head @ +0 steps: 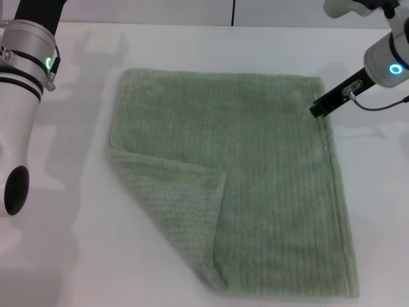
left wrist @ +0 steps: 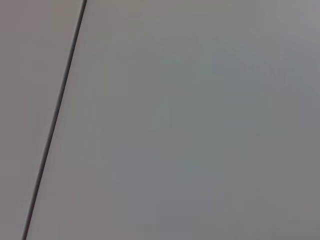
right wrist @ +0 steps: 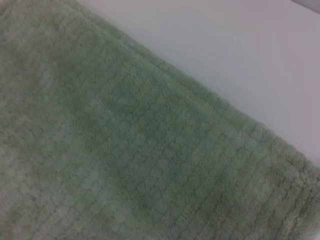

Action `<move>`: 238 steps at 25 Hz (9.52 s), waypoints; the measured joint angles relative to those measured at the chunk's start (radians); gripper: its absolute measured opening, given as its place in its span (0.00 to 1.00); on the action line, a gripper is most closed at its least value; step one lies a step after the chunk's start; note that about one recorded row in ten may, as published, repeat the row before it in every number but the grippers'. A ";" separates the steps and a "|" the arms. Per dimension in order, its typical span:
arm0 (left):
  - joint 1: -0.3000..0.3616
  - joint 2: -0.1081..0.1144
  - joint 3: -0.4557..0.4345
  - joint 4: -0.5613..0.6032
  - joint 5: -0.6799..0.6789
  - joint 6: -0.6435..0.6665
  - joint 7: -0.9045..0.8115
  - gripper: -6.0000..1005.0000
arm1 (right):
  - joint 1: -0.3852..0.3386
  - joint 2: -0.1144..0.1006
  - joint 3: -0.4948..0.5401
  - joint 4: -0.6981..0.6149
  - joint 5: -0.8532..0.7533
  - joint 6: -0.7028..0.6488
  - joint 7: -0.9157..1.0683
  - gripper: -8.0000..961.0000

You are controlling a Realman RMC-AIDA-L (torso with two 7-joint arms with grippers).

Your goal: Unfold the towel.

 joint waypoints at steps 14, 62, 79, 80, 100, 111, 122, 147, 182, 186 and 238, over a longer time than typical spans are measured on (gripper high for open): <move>-0.006 0.000 0.000 -0.005 0.000 -0.006 -0.001 0.81 | 0.032 0.000 -0.010 0.076 -0.003 -0.036 -0.048 0.01; -0.012 0.006 0.190 0.090 0.000 -0.061 -0.303 0.81 | 0.036 0.020 -0.009 0.136 -0.001 -0.097 -0.117 0.01; 0.134 0.056 0.946 0.629 0.010 -0.332 -1.024 0.81 | 0.040 0.018 -0.011 0.142 -0.001 -0.100 -0.119 0.01; 0.134 0.056 0.946 0.629 0.010 -0.332 -1.024 0.81 | 0.040 0.017 -0.010 0.142 -0.001 -0.101 -0.120 0.01; 0.125 0.097 0.773 0.942 0.817 -0.019 -1.649 0.81 | 0.039 0.012 -0.010 0.144 -0.003 -0.101 -0.127 0.01; 0.110 0.084 0.754 1.046 1.088 0.126 -1.695 0.81 | 0.045 0.014 -0.009 0.144 -0.011 -0.101 -0.128 0.01; 0.082 0.062 0.755 1.048 1.186 0.231 -1.662 0.81 | 0.047 0.016 -0.009 0.144 -0.014 -0.101 -0.128 0.01; 0.079 0.017 0.881 1.017 1.260 0.237 -1.581 0.80 | 0.048 0.012 -0.009 0.144 -0.015 -0.101 -0.128 0.01; 0.035 0.011 1.016 0.833 1.315 0.122 -1.617 0.80 | 0.054 0.018 -0.010 0.144 -0.015 -0.101 -0.124 0.01; 0.031 0.011 1.017 0.824 1.322 0.119 -1.621 0.80 | 0.054 0.018 -0.010 0.144 -0.015 -0.101 -0.124 0.01; 0.000 0.012 1.120 0.797 1.363 0.079 -1.664 0.20 | 0.057 0.015 -0.010 0.145 -0.027 -0.099 -0.127 0.01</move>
